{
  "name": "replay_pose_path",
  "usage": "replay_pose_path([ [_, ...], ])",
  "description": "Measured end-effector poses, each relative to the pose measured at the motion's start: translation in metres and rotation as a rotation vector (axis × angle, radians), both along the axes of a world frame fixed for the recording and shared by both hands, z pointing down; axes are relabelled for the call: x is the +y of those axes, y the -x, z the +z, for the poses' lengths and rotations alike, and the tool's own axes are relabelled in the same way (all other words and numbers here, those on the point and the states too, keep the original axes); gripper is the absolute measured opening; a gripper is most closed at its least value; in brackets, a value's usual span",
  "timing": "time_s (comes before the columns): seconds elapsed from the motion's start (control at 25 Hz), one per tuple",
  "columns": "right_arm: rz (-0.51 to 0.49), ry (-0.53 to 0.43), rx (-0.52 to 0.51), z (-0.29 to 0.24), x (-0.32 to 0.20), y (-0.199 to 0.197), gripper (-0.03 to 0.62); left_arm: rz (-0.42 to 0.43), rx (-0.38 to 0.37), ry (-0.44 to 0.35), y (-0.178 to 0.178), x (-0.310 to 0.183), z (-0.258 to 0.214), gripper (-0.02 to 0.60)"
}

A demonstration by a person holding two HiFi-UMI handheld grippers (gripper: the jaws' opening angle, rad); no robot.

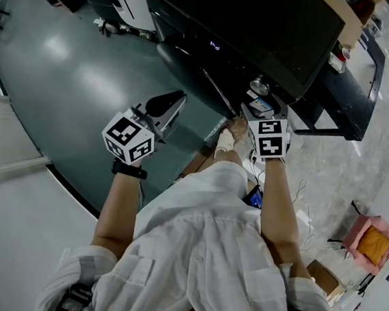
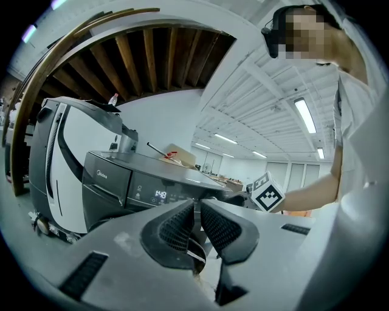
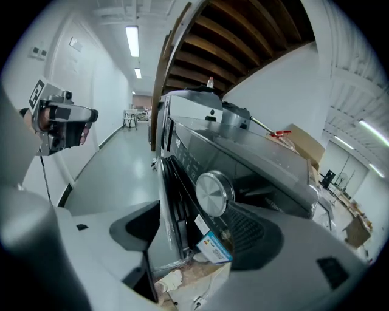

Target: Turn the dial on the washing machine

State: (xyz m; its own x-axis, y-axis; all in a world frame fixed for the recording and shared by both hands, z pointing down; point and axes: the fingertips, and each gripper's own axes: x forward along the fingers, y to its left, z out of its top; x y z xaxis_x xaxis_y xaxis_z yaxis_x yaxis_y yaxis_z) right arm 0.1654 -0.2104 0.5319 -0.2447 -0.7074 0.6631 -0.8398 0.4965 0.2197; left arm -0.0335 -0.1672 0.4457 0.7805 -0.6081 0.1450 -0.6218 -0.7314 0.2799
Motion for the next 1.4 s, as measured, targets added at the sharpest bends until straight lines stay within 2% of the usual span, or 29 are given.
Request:
replay_pose_path([
  [0.4,0.017,0.017,-0.012,0.005,0.001,-0.002,0.348,0.004,0.004,0.002,0.001,-0.001,0.0,0.029],
  [0.6,0.004,0.083,-0.001,0.02,0.004,-0.004,0.351,0.005,0.005,0.001,0.001,-0.003,0.0,0.029],
  [0.72,0.007,0.073,-0.011,0.016,0.002,-0.006,0.333,0.0,0.006,-0.003,0.005,-0.004,-0.002,0.029],
  [1.12,0.002,0.04,-0.003,0.005,0.004,-0.006,0.333,-0.019,0.004,-0.019,0.015,0.001,-0.011,0.029],
  [1.4,0.005,-0.005,-0.099,-0.023,0.021,-0.001,0.325,-0.047,0.001,-0.043,0.03,0.01,-0.025,0.029],
])
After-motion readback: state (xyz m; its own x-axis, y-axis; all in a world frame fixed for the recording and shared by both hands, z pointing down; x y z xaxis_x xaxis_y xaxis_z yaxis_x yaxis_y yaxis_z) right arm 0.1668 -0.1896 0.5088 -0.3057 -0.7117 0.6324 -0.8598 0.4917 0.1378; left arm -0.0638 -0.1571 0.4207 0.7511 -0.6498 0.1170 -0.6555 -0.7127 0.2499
